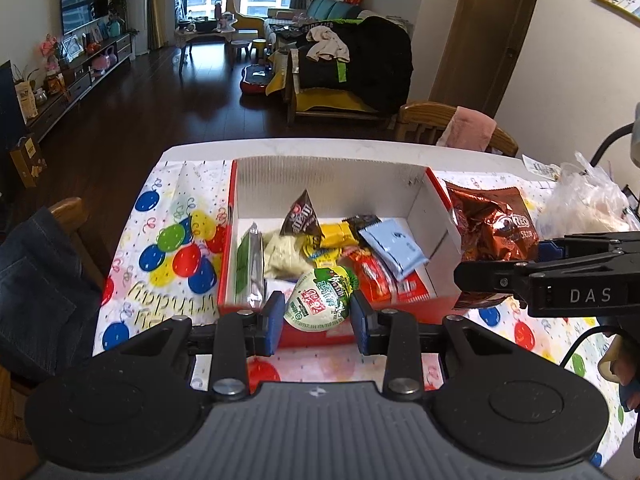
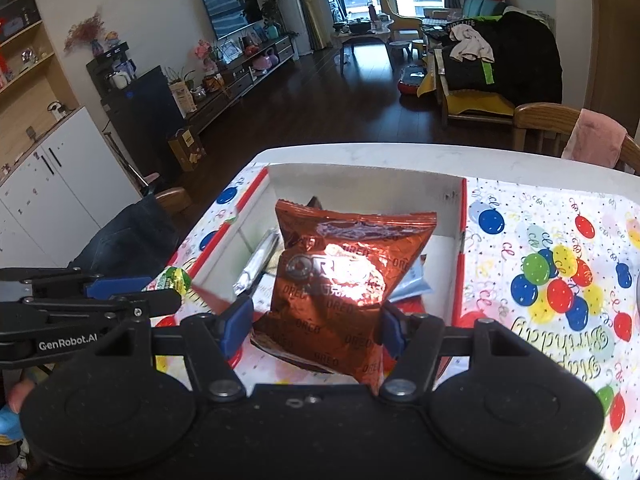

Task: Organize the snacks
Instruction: 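Carry the cup snack and Oreo bag into the red box and open both tools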

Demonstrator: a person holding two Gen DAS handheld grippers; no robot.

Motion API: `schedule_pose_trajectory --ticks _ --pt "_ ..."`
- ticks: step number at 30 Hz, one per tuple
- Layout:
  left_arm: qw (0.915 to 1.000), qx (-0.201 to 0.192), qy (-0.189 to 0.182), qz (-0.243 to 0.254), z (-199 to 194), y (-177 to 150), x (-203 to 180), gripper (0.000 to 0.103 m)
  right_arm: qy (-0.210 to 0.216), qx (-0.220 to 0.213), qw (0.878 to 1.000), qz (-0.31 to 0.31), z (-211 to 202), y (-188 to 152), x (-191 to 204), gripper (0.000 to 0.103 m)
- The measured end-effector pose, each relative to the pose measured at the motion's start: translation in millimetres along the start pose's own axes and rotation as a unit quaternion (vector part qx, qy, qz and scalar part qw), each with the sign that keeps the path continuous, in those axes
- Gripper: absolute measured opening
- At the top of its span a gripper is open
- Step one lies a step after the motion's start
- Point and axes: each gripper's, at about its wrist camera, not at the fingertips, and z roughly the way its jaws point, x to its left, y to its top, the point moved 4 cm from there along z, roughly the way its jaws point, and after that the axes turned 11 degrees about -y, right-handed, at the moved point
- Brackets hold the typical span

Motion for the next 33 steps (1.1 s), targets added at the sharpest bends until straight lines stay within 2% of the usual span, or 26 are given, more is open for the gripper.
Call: schedule_pose_trajectory --ticks 13,33 --pt "0.9987 0.036 0.034 -0.008 62 35 12 0.034 -0.022 0.030 0.999 -0.030 61 35 -13 0.064" --pt "0.9927 0.107 0.056 -0.003 142 37 33 0.034 -0.042 0.106 0.991 -0.076 161 55 -5 0.065"
